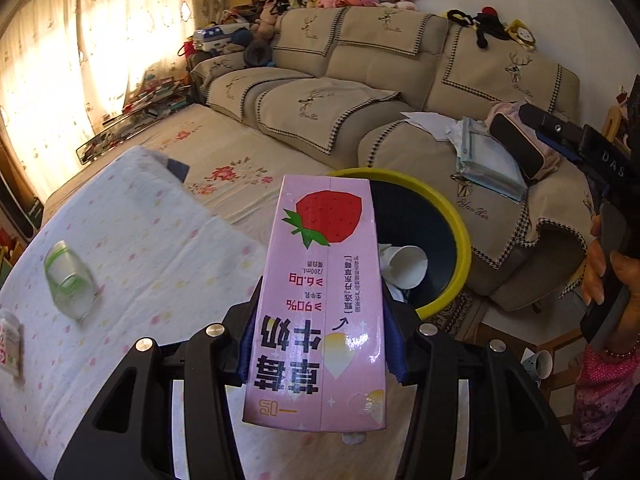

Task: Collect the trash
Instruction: 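Carry the pink carton over the bin and open the left tool, then reach the right tool to the clear green-banded cup and grasp it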

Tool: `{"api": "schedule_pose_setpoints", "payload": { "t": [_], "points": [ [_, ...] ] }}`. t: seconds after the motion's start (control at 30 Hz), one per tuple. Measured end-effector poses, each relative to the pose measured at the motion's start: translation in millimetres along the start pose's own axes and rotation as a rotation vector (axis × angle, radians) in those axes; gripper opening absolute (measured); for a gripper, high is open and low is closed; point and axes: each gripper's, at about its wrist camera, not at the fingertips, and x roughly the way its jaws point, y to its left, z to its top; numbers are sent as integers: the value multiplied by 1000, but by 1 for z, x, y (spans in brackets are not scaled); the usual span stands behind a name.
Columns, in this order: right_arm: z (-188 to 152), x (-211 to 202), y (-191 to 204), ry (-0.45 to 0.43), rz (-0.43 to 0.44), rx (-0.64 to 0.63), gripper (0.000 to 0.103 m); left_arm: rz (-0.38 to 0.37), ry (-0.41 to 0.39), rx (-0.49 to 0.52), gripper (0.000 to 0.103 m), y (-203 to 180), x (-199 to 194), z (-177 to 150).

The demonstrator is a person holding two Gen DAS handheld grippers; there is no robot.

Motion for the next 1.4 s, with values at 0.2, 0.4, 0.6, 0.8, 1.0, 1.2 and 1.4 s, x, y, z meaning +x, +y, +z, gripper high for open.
{"api": "schedule_pose_setpoints", "payload": {
  "t": [0.2, 0.4, 0.6, 0.8, 1.0, 1.2, 1.4],
  "points": [
    [-14, -5, -42, 13, -53, 33, 71, -58, 67, 33, 50, -39, 45, 33],
    [-19, -11, -53, 11, -65, 40, 71, -55, 128, -52, 80, -46, 85, 53],
    [-16, -10, -47, 14, -57, 33, 72, -28, 56, -107, 81, -23, 66, 47],
    [-19, 4, -23, 54, -17, 6, 72, 30, -108, -213, 86, 28, 11, 20],
    [-20, 18, 22, 95, 61, -63, 74, 149, -286, -357, 91, 98, -59, -25],
    [-14, 29, 83, 118, 161, -138, 75, 331, -361, -464, 95, 172, -118, -76],
    [-8, 40, 161, 134, 275, -248, 78, 462, -385, -584, 95, 229, -151, -129]
  ]
}}
